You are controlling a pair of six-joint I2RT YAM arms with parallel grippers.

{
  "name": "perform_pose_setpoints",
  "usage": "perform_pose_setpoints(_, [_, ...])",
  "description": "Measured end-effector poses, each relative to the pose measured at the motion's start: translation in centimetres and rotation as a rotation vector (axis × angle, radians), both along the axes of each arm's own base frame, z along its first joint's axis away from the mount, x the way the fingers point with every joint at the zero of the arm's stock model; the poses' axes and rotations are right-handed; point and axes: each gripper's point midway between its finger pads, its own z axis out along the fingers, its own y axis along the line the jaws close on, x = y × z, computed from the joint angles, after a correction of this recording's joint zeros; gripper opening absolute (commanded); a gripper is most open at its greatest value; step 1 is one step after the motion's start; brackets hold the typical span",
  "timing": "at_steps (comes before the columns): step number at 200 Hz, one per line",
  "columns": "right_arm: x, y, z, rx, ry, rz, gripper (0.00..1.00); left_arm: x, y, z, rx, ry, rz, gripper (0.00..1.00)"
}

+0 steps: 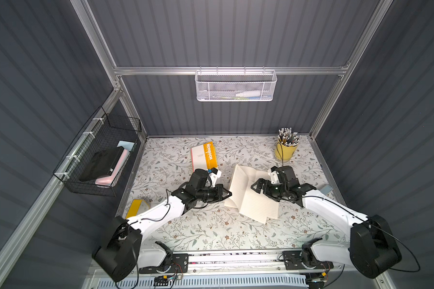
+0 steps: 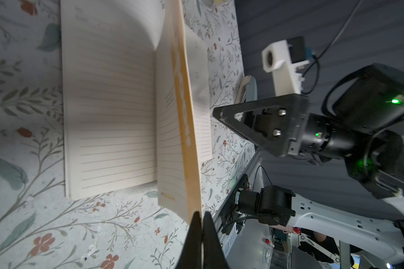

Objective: Close the notebook
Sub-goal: Close the notebook at the center of the board.

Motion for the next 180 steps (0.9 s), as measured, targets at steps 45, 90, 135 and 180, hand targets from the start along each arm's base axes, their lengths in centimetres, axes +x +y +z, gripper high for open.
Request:
perform_pose_setpoints(45, [-0.2,4.4,-0.1,0.03,0.002,0.088,0.99,1.2,5.4,2.3,0.058,-0.044,0.132,0.0])
perform_pose_setpoints(90, [-0.6,9.0,-1.1,0.116,0.039,0.182,0.99,-0.2,8.1,0.1,0.168,0.046,0.164,0.0])
perform_pose_setpoints(135, [-1.4,12.9,-2.0,0.183,0.072,0.268,0.99,-0.9,9.6,-0.3,0.255,0.085,0.201,0.0])
perform_pose_setpoints(180, [-2.2,14.8,-3.0,0.208,0.095,0.315,0.99,-0.9,11.5,0.6,0.338,0.061,0.277,0.0])
